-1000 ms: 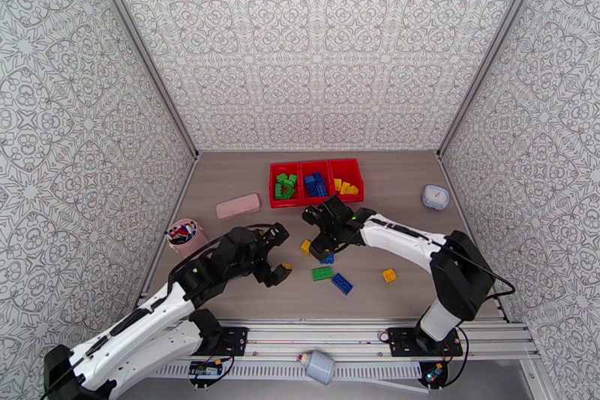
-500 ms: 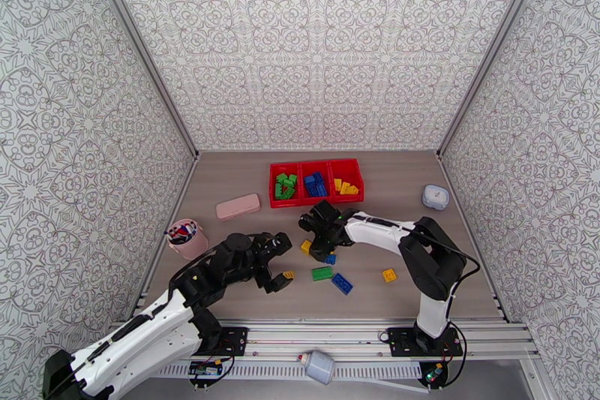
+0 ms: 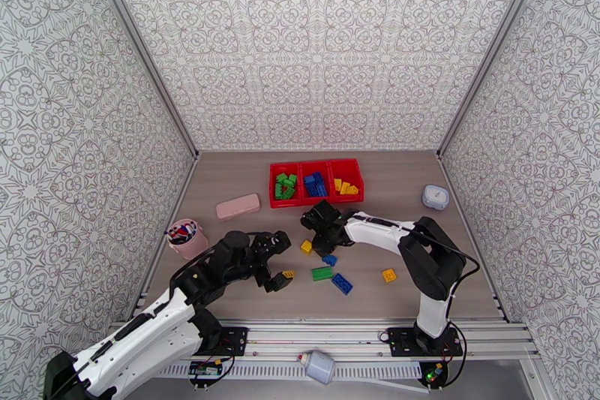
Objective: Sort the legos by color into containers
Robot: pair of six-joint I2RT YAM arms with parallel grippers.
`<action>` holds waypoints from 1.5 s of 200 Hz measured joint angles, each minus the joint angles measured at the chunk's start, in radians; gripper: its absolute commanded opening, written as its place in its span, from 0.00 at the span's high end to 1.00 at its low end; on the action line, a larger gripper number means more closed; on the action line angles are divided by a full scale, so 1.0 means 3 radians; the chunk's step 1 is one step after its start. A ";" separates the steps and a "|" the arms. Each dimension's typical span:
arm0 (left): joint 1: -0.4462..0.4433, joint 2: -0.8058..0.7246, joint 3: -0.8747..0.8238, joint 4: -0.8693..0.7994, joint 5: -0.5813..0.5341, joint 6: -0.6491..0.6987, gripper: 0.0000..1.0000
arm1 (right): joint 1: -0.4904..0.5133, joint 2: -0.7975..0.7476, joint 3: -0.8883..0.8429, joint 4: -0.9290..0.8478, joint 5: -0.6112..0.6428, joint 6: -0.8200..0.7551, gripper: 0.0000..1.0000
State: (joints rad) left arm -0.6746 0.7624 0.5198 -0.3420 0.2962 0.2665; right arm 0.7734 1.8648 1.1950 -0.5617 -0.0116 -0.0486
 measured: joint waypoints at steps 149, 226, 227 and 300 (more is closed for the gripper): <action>-0.0055 0.0055 0.0051 0.0114 0.0036 -0.0191 0.01 | -0.0014 -0.0354 -0.0238 0.0373 0.0027 0.0262 0.77; -0.0352 0.0446 0.0043 0.0923 -0.0543 -0.0483 0.00 | -0.0432 -0.1040 -0.0693 0.1088 0.0207 0.0738 0.81; -0.0354 0.0453 0.0043 0.0936 -0.0548 -0.0488 0.00 | -0.0440 -0.1045 -0.0694 0.1096 0.0210 0.0744 0.81; -0.0406 0.0746 0.0027 0.1481 -0.0732 -0.0604 0.00 | -0.1081 -0.0778 -0.0329 0.1588 0.0338 0.0952 0.82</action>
State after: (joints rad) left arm -0.7963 0.9863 0.5278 0.1024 0.0765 0.0853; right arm 0.4492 1.6314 1.0962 -0.0853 0.0898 0.2371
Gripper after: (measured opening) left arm 0.996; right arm 0.240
